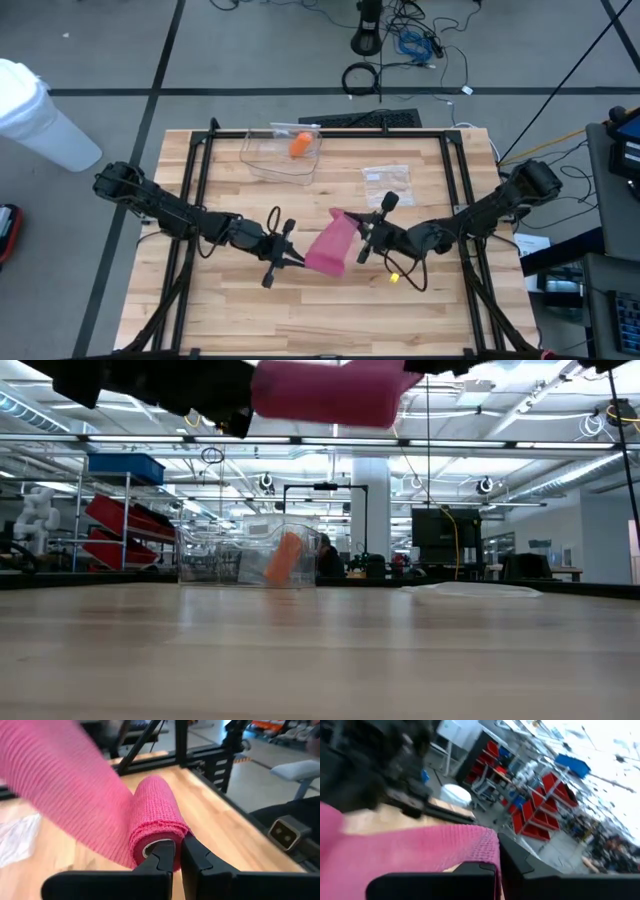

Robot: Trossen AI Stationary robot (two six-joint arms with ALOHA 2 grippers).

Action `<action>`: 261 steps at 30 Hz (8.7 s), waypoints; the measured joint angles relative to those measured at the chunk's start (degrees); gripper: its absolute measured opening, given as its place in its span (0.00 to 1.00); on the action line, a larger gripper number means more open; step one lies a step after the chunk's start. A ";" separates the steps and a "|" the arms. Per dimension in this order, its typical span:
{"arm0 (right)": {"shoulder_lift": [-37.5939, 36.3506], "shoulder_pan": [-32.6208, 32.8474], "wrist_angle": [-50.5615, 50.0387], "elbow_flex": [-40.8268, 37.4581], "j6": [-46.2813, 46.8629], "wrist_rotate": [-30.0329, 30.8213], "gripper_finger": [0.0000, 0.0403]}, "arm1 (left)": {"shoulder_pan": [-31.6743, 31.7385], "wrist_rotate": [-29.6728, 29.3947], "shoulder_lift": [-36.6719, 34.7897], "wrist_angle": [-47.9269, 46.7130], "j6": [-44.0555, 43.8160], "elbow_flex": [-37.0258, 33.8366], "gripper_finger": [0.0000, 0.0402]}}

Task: Roll bandage
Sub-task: Roll the pink bandage

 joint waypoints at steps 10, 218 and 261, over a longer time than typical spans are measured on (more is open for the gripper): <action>0.99 7.20 -3.61 2.67 -1.86 -8.79 0.00 | 1.83 -2.89 0.00 0.00 -0.01 0.00 0.02; 10.96 11.93 -14.61 7.90 8.99 7.24 0.35 | 4.66 -7.42 0.04 -0.28 -7.50 -0.04 0.03; 17.27 17.10 -6.29 9.34 -5.10 10.40 0.35 | 4.02 11.47 -0.02 5.52 -16.58 -0.02 0.03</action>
